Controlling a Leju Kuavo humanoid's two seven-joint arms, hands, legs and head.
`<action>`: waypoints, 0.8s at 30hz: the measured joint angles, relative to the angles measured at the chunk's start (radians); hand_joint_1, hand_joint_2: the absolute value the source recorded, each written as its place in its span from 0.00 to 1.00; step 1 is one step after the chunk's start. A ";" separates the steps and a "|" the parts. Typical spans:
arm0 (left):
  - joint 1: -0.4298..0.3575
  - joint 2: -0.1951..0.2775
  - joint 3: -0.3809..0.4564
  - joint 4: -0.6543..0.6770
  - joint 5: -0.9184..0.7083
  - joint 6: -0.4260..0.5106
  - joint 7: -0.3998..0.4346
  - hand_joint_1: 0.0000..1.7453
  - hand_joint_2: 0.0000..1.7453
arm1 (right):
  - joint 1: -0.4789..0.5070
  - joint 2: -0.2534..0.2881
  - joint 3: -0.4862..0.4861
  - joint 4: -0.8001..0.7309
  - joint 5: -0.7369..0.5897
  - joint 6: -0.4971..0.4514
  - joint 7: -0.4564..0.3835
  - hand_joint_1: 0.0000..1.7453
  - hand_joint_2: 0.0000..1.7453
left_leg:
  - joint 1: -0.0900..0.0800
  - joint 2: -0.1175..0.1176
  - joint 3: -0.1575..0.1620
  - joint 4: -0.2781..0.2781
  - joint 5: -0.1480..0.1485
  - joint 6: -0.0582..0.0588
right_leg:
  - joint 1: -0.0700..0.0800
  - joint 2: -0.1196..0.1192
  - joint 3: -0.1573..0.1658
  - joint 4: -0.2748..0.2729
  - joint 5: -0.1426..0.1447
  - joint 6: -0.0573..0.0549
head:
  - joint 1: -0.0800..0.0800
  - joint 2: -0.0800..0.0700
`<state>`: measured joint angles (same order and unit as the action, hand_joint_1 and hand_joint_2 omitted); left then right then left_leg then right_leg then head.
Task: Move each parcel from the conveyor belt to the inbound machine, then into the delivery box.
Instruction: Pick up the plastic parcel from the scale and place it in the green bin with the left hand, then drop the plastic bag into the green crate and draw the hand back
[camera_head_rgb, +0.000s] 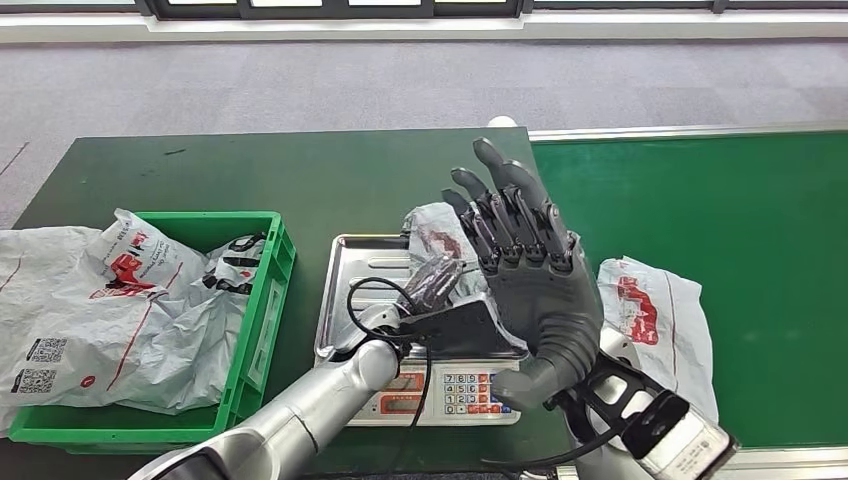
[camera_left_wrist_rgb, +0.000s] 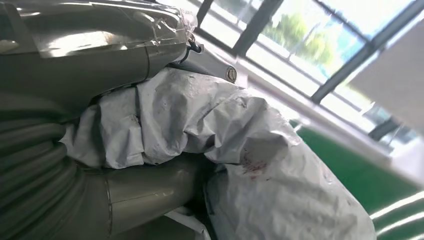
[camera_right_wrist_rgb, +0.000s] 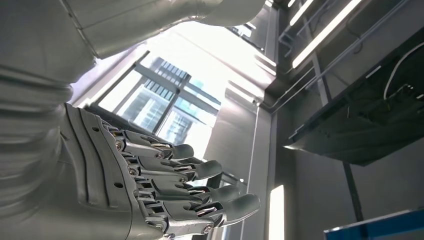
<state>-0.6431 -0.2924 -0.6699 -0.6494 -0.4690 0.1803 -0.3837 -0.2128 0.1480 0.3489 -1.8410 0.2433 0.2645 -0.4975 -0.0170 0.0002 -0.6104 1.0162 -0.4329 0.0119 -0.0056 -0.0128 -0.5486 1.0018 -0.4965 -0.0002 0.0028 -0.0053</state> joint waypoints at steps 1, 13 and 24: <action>0.016 0.012 0.016 -0.051 -0.001 0.010 0.003 1.00 1.00 | 0.006 0.001 -0.003 -0.006 0.005 -0.004 -0.001 0.00 1.00 | 0.000 0.000 0.000 0.000 0.000 0.000 | 0.000 0.000 0.000 0.000 0.000 0.000 | 0.000 0.000; 0.136 0.131 0.235 -0.557 -0.282 0.408 0.031 1.00 1.00 | 0.051 0.015 -0.028 -0.068 0.052 -0.047 -0.010 0.00 1.00 | 0.000 0.000 0.000 0.000 0.000 0.000 | 0.000 0.000 -0.001 0.001 0.000 -0.001 | 0.000 0.000; 0.234 0.056 0.746 -0.748 -0.584 0.519 -0.196 1.00 1.00 | 0.052 0.017 -0.028 -0.070 0.051 -0.094 -0.019 0.00 1.00 | 0.000 0.001 0.000 0.000 0.001 -0.001 | 0.000 0.001 -0.001 0.001 -0.001 -0.001 | 0.000 0.000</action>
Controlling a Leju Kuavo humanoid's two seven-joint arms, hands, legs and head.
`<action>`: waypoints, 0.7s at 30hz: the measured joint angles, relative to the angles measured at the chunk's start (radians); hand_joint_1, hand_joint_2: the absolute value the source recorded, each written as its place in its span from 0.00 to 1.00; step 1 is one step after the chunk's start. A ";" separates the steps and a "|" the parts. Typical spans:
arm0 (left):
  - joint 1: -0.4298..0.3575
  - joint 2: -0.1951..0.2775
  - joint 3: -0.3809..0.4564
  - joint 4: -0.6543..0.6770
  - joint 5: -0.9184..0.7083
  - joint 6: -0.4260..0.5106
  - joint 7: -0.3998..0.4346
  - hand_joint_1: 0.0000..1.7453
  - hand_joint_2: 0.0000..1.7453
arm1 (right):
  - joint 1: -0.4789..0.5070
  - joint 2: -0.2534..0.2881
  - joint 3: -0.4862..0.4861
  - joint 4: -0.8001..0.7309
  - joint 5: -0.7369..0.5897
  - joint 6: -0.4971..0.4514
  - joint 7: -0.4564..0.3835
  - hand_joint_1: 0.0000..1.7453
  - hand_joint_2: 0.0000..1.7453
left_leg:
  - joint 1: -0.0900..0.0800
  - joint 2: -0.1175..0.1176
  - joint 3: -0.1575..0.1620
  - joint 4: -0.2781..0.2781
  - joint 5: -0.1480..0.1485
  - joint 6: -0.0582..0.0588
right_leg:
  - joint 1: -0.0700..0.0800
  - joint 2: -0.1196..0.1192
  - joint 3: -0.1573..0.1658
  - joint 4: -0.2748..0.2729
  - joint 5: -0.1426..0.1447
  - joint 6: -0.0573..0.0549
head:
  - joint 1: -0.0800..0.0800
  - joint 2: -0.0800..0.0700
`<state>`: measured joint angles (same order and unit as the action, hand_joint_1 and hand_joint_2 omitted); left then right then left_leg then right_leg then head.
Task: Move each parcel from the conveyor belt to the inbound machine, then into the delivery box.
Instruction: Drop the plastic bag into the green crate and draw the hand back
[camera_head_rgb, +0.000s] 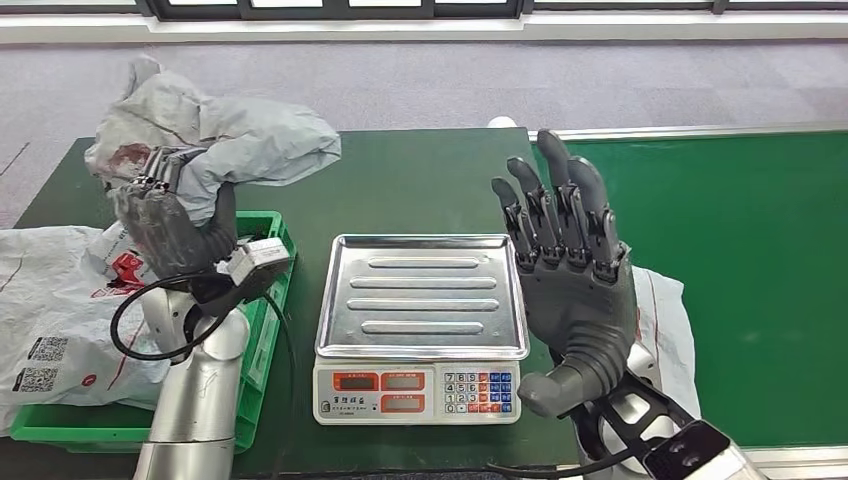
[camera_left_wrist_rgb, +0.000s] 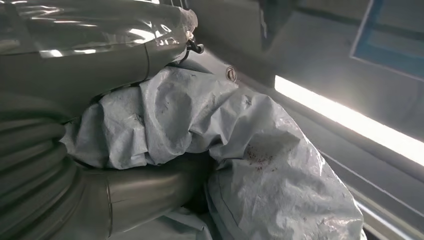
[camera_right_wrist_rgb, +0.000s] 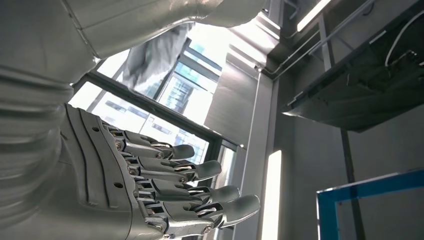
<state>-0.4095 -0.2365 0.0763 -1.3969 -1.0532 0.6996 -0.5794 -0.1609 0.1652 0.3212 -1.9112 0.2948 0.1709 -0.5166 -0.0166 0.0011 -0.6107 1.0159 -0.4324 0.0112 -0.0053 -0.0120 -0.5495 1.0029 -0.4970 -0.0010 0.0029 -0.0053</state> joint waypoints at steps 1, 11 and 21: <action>0.006 -0.007 0.044 -0.002 -0.020 0.000 0.007 1.00 1.00 | 0.000 0.000 0.000 0.000 0.000 -0.003 0.002 0.00 1.00 | 0.000 0.000 0.000 0.000 0.000 0.000 | 0.000 0.000 0.000 0.000 0.000 0.000 | 0.000 0.000; 0.067 -0.006 0.233 0.051 -0.150 0.000 0.154 1.00 1.00 | 0.004 0.000 0.000 0.000 0.010 -0.016 0.018 0.00 1.00 | 0.000 0.001 0.000 0.000 0.000 0.000 | 0.000 0.001 -0.001 0.000 0.000 -0.001 | 0.000 0.000; 0.129 0.026 0.333 0.195 -0.294 0.000 0.401 0.00 1.00 | 0.039 -0.063 -0.021 0.002 0.074 -0.128 0.069 0.00 1.00 | -0.001 0.001 0.002 0.000 -0.001 -0.001 | -0.001 0.000 0.002 0.000 -0.001 -0.001 | 0.000 0.000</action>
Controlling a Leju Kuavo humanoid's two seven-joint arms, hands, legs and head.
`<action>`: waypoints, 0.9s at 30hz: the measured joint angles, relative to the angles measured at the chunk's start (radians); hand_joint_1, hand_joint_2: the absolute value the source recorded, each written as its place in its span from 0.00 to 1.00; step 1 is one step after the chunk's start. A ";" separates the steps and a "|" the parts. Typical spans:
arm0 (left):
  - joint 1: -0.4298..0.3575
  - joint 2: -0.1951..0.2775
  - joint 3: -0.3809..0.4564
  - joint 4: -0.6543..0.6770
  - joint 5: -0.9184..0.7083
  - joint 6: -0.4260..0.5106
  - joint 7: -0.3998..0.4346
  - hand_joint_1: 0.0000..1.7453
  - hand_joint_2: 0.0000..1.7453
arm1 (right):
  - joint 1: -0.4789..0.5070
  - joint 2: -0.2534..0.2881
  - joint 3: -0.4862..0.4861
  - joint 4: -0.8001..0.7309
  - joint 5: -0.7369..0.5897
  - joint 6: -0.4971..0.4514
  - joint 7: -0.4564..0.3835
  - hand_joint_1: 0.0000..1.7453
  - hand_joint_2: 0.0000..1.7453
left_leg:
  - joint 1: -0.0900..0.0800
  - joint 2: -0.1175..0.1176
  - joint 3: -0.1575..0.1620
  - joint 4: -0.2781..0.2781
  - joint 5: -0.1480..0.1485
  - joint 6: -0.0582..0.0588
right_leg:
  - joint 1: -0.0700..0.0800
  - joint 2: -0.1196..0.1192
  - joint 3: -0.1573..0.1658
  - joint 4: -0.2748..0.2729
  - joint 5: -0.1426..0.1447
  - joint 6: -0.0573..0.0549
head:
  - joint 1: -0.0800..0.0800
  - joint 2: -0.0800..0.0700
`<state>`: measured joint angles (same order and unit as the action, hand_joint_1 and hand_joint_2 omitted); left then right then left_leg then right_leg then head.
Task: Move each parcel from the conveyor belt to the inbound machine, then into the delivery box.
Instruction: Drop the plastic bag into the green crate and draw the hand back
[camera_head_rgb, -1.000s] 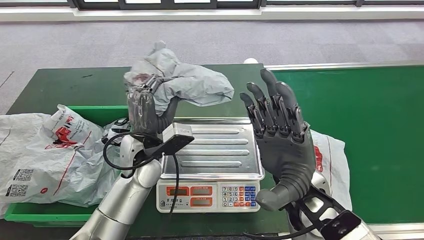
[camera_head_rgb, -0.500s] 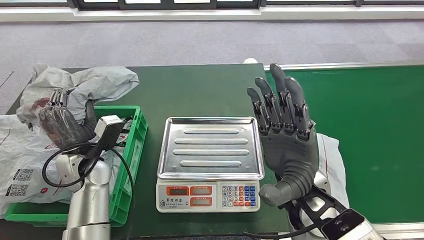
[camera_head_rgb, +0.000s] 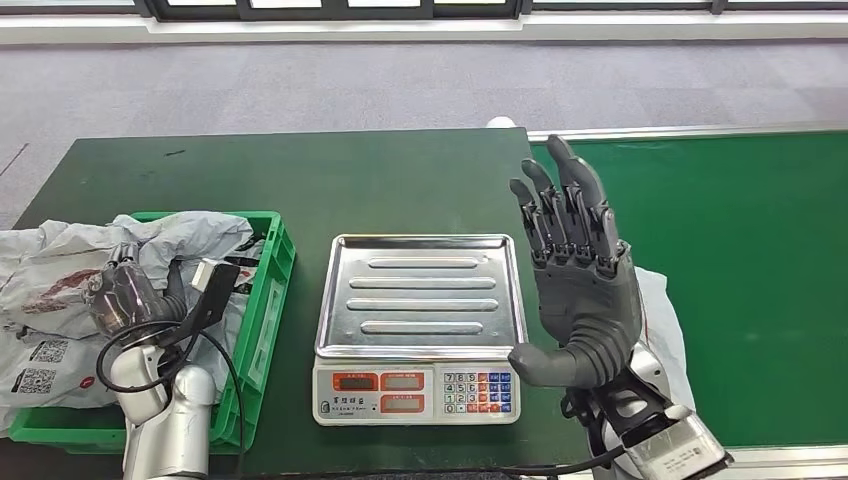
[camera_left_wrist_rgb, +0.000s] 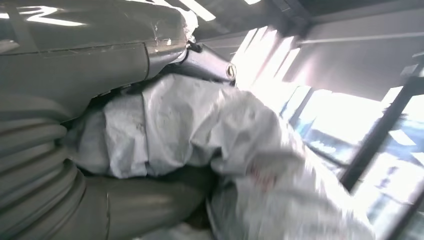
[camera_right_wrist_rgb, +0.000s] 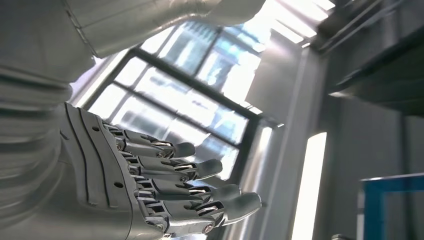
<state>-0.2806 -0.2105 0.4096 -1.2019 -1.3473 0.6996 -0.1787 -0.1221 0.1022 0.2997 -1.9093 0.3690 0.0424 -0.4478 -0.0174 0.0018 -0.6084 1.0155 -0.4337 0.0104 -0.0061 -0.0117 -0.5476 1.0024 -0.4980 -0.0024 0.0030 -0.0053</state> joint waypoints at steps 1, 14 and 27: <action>-0.001 0.003 0.002 0.010 -0.002 0.000 0.016 0.00 1.00 | 0.005 -0.011 -0.006 0.000 0.005 -0.008 0.005 0.00 1.00 | 0.000 0.001 0.001 0.000 0.000 0.000 | 0.000 0.001 0.000 0.000 0.000 0.000 | 0.000 0.000; 0.007 0.011 -0.008 0.042 0.123 0.000 0.053 0.00 0.00 | 0.033 -0.093 -0.069 0.009 0.355 -0.201 0.186 0.00 1.00 | -0.002 0.003 0.008 -0.003 -0.002 -0.002 | -0.002 0.004 0.005 0.000 -0.002 -0.002 | 0.000 0.000; 0.118 0.008 -0.210 -0.092 0.639 -0.046 -0.057 0.00 0.00 | -0.004 -0.398 -0.322 0.494 0.968 -0.075 0.627 0.00 1.00 | -0.008 -0.010 0.023 -0.003 -0.008 0.005 | -0.008 -0.010 0.023 -0.002 -0.009 0.005 | 0.000 0.000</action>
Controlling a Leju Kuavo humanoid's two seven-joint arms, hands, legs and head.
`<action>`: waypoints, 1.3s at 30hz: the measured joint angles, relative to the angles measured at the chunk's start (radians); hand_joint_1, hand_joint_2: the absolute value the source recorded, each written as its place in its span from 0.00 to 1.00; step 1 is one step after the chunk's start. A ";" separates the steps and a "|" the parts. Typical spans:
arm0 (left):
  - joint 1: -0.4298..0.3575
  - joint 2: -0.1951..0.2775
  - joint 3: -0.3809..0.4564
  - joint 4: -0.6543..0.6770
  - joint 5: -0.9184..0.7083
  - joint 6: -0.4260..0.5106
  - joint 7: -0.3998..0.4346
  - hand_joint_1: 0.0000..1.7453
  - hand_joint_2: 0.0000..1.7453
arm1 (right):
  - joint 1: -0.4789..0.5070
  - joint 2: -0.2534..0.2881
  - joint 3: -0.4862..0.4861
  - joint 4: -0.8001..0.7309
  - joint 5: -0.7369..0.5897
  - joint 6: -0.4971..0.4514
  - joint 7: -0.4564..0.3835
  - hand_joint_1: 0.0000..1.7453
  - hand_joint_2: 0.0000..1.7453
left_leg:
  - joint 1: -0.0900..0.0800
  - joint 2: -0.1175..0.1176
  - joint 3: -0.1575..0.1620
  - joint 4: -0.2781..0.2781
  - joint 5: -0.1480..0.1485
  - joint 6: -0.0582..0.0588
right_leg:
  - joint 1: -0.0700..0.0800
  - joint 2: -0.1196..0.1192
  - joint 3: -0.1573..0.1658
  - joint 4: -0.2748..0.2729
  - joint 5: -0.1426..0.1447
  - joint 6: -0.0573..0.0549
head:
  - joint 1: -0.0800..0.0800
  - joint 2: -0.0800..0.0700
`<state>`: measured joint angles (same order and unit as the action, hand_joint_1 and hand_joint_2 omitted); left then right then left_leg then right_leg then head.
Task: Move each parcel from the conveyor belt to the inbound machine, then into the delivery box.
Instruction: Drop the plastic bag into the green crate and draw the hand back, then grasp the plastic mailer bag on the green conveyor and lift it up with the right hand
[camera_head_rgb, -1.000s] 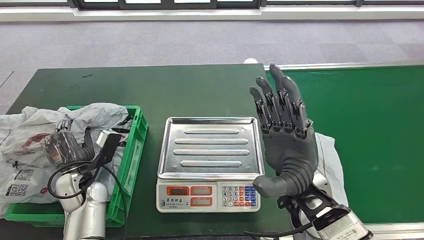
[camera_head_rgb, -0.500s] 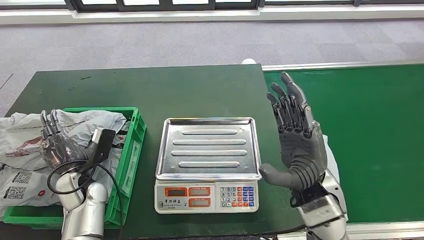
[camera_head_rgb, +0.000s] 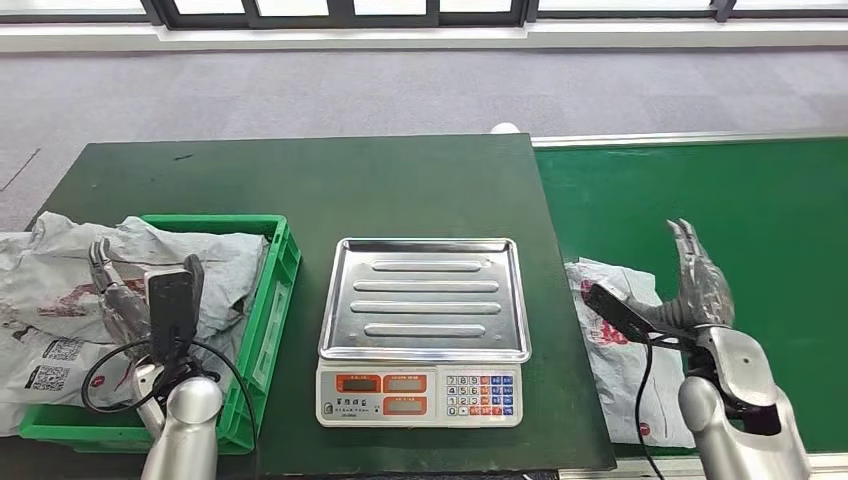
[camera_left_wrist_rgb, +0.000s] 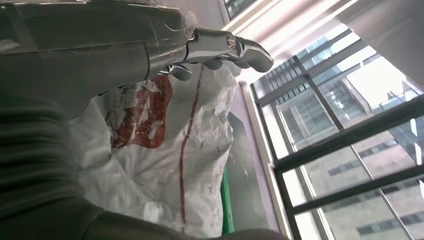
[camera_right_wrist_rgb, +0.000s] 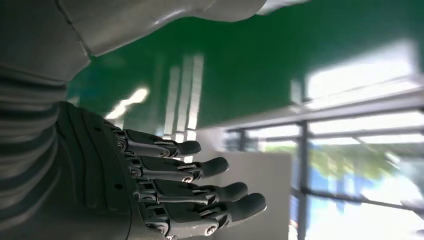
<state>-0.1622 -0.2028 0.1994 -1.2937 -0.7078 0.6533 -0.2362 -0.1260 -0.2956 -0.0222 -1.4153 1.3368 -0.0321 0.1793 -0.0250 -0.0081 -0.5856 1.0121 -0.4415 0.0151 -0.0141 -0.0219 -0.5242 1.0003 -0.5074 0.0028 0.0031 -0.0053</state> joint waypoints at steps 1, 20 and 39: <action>0.005 0.000 -0.014 -0.005 0.026 -0.004 -0.014 0.00 0.00 | -0.001 -0.032 -0.014 0.047 0.024 0.016 0.023 0.00 1.00 | -0.001 -0.002 0.000 0.000 0.000 0.001 | 0.000 -0.002 0.001 0.000 0.000 0.000 | 0.000 0.000; 0.066 0.005 -0.119 -0.074 0.257 0.021 -0.109 0.00 0.00 | -0.106 -0.249 -0.048 0.477 0.035 0.091 0.046 0.00 0.00 | -0.002 -0.003 -0.001 0.000 0.001 0.002 | -0.001 -0.003 0.001 0.001 0.000 0.001 | 0.000 0.000; 0.171 0.033 -0.186 -0.290 0.637 -0.350 -0.194 0.00 0.00 | -0.173 -0.008 0.102 0.649 -0.336 0.153 -0.199 0.00 0.00 | 0.006 0.004 -0.013 0.000 0.005 -0.004 | 0.006 0.006 -0.013 0.002 0.004 -0.004 | 0.000 0.000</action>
<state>0.0087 -0.1699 0.0138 -1.5832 -0.0710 0.3031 -0.4301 -0.2995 -0.3040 0.0801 -0.7667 1.0007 0.1207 -0.0199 -0.0195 -0.0040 -0.5982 1.0123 -0.4370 0.0114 -0.0082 -0.0161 -0.5374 1.0019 -0.5039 -0.0008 0.0030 -0.0053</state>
